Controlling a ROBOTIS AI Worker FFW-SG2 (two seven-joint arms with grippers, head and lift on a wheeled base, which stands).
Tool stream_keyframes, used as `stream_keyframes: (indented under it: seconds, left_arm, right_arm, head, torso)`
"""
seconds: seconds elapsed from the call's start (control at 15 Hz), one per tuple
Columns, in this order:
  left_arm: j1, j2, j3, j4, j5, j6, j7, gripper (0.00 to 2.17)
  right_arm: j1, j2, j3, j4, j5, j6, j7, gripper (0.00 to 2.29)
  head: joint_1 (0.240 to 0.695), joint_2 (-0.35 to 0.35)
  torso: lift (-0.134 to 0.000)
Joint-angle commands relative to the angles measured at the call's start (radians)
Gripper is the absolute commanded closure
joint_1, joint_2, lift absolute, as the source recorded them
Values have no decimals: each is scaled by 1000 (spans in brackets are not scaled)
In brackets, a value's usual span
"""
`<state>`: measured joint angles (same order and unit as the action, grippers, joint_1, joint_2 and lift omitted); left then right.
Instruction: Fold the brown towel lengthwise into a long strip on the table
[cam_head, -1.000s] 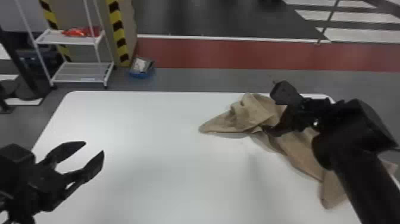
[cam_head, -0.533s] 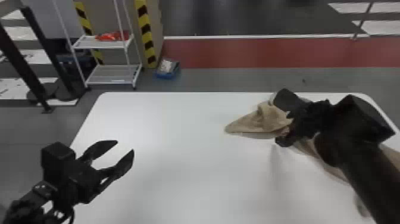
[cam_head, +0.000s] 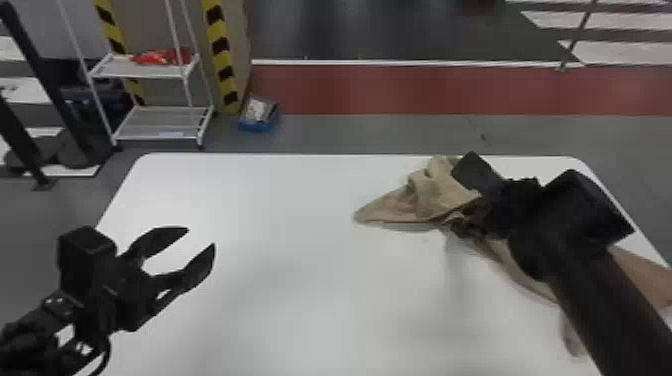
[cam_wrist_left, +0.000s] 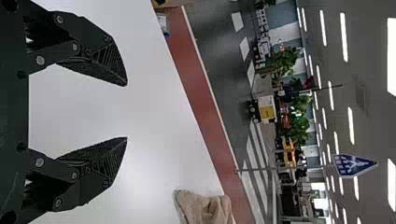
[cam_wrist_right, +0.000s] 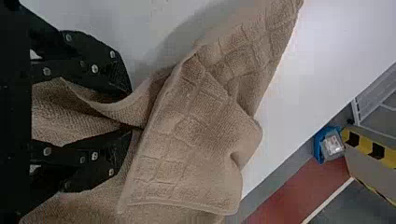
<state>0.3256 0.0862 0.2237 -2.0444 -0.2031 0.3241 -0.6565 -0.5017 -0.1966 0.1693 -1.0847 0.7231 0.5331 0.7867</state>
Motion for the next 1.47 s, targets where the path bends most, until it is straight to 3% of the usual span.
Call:
stream_keyframes:
  seconds: [0.0,0.13,0.33,0.6,0.87,0.93,1.0,1.07,1.13,1.4]
  left_arm:
    - [0,7,0,4,4,-3,0,549]
    - [0,9,3,9,4,-3,1,549]
    - [-2,9,6,10,4,-3,1,549]
    - [-3,9,11,10,4,-3,1,549]
    - [4,12,12,10,4,-3,1,549]
    - [4,12,12,10,4,-3,1,549]
    - [6,14,12,10,4,-3,1,549]
    - [7,17,16,10,5,-3,1,549]
    - [7,18,19,12,7,-3,0,549]
    - [13,29,23,23,14,-33,-41,525]
  right_arm:
    - [12,3,-8,-11,-7,3,-27,1956]
    - [55,5,-22,-73,-30,0,-23,2081]
    - [201,5,-13,-342,-64,3,66,2135]
    - [387,2,98,-673,-80,49,169,2135]
    - [433,5,211,-732,-74,98,220,2128]
    - [434,5,220,-727,-68,101,229,2003]
    - [436,5,205,-727,-79,107,243,1497]
    - [439,2,173,-735,-100,111,252,593]
    - [448,-3,130,-758,-133,117,258,-2]
    - [512,-32,-83,-870,-286,126,332,53]
  head:
    - [695,-21]
    - [695,-23]
    - [695,-4]
    - [695,93]
    - [695,185]
    - [695,205]
    - [695,232]
    - [695,232]
    - [695,242]
    - [695,204]
  torso:
    - [-93]
    - [-93]
    - [-93]
    - [-93]
    - [-93]
    - [-93]
    - [-93]
    - [-93]
    - [-93]
    - [-93]
